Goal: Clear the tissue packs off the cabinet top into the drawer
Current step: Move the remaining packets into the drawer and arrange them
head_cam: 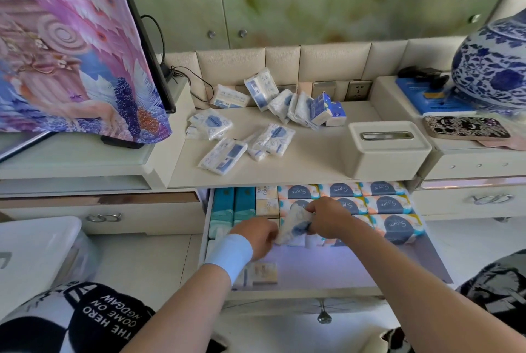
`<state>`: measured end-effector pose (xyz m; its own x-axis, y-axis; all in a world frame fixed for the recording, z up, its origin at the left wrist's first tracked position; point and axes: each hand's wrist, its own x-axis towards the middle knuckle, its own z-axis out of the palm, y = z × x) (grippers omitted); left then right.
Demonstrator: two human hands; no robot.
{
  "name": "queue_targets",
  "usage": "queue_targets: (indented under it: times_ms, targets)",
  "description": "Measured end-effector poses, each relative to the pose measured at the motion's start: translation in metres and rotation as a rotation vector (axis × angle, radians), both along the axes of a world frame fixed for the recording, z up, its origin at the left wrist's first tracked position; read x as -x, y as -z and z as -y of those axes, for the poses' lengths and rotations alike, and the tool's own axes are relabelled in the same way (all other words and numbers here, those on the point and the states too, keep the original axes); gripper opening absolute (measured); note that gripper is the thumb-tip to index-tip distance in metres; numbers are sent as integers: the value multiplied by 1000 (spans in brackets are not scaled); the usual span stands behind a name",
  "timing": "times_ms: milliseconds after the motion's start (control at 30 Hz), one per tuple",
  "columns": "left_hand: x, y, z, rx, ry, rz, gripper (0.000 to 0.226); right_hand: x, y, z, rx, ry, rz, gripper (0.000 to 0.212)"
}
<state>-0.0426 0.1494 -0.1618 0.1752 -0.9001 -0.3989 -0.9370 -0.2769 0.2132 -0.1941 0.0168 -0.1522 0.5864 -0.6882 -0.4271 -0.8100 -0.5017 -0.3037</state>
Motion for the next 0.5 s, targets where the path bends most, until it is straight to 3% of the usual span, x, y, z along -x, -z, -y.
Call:
queue_targets:
  times_ms: [200,333,500]
  targets:
    - [32,41,15,-449,254,165,57,36,-1,-7,-36,-158,-139,15]
    - [39,54,22,-479,181,219,53,49,8,-12,-48,-178,-169,25]
    - [39,66,27,-475,168,235,51,55,6,6,-64,-87,-31,27]
